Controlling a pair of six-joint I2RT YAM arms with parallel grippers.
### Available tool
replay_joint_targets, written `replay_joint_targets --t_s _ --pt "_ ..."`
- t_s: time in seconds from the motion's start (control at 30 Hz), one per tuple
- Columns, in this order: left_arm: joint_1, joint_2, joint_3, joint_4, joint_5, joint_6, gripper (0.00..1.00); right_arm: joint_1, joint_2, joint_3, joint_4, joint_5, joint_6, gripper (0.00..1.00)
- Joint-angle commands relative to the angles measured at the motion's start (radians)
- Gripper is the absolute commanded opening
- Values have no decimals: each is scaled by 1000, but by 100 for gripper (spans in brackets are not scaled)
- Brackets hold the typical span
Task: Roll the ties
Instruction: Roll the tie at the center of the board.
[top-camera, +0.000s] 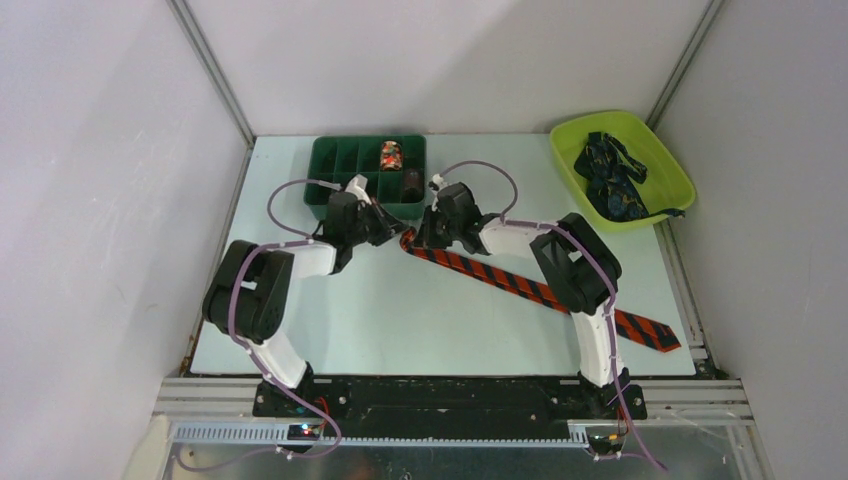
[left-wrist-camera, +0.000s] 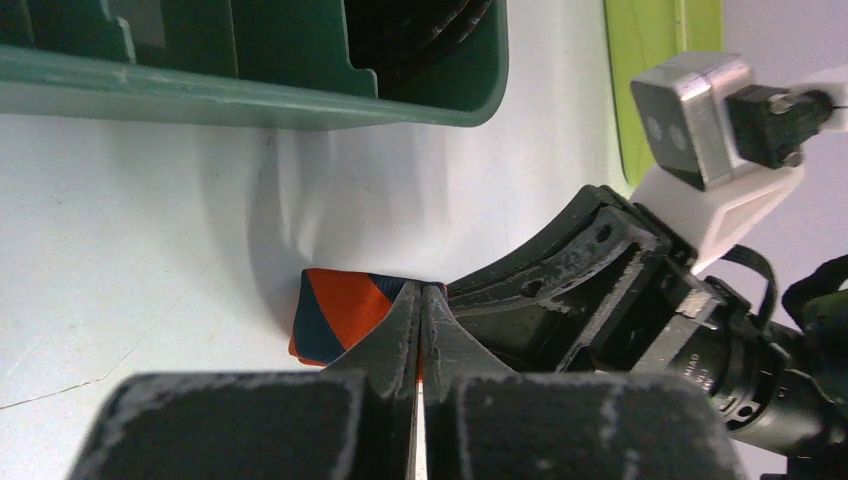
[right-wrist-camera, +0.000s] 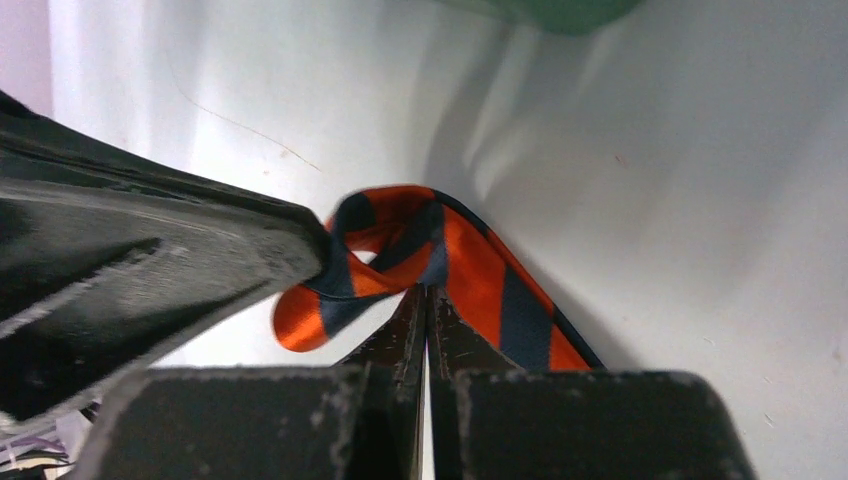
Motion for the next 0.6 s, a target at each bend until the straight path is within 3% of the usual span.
replay_joint_targets --t_s 0.0,0.57 --pt "-18 19 16 43 19 -9 0 -16 -57 -53 82 11 15 0" --pt "-49 51 19 43 16 2 0 -44 -263 -173 21 138 -62 0"
